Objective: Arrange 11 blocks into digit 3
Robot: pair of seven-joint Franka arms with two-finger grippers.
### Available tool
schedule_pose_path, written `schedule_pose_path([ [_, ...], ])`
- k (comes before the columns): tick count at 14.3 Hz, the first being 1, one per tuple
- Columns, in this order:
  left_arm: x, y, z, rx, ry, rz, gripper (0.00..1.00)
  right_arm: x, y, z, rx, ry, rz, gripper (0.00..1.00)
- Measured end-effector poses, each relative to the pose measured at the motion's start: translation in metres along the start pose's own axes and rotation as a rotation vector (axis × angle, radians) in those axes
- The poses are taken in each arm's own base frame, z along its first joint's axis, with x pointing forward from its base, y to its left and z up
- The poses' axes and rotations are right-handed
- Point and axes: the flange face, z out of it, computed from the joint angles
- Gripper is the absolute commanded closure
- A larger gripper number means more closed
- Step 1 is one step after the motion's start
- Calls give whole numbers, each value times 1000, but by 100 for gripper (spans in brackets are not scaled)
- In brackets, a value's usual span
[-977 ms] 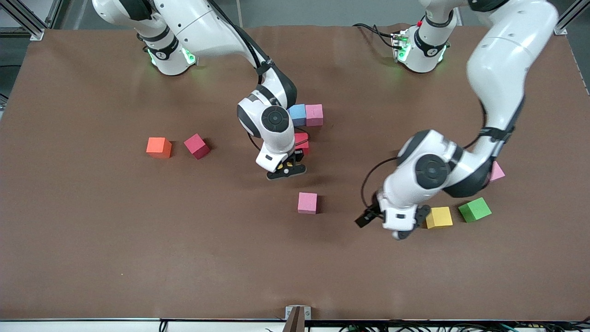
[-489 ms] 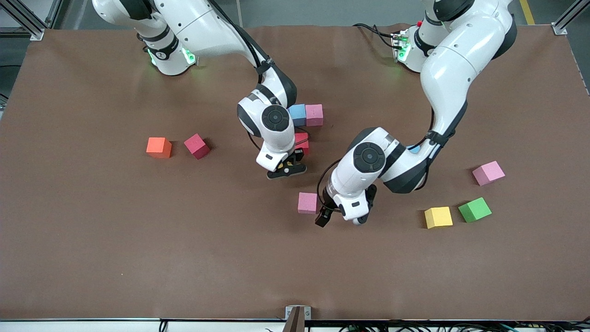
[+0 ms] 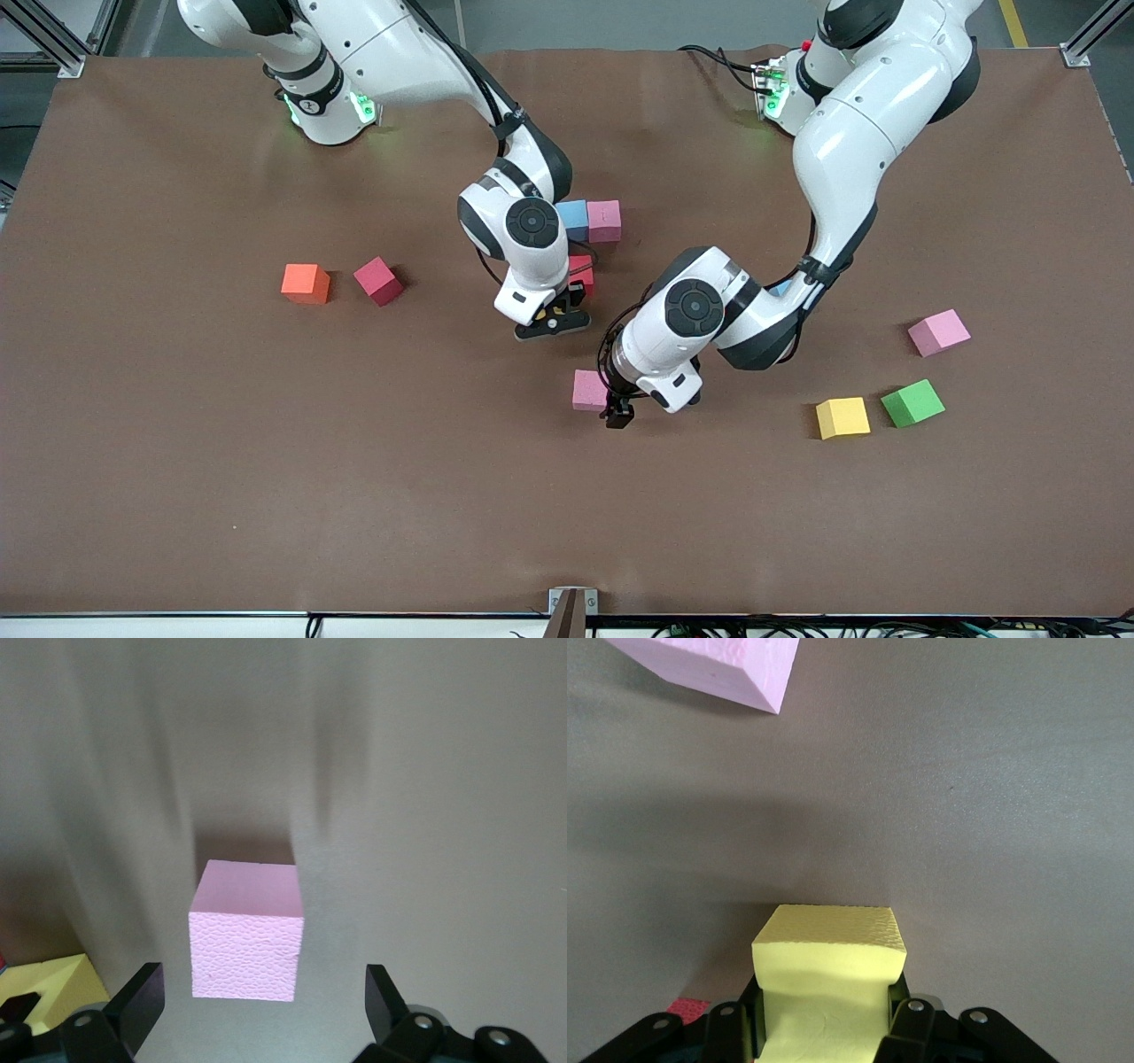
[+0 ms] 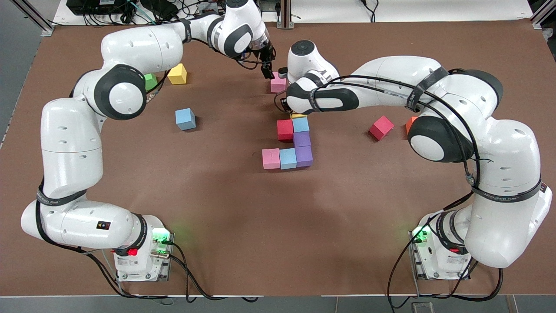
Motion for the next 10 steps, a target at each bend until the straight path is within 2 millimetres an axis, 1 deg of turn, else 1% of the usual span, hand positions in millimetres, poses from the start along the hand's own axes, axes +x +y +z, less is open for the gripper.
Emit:
schedule_pose_path([
  [5, 7, -4, 22, 46, -8, -32, 0, -2, 1, 0, -1, -2, 0, 98],
  [10, 6, -13, 44, 55, 31, -12, 0, -1, 0, -1, 2, 4, 5, 98],
])
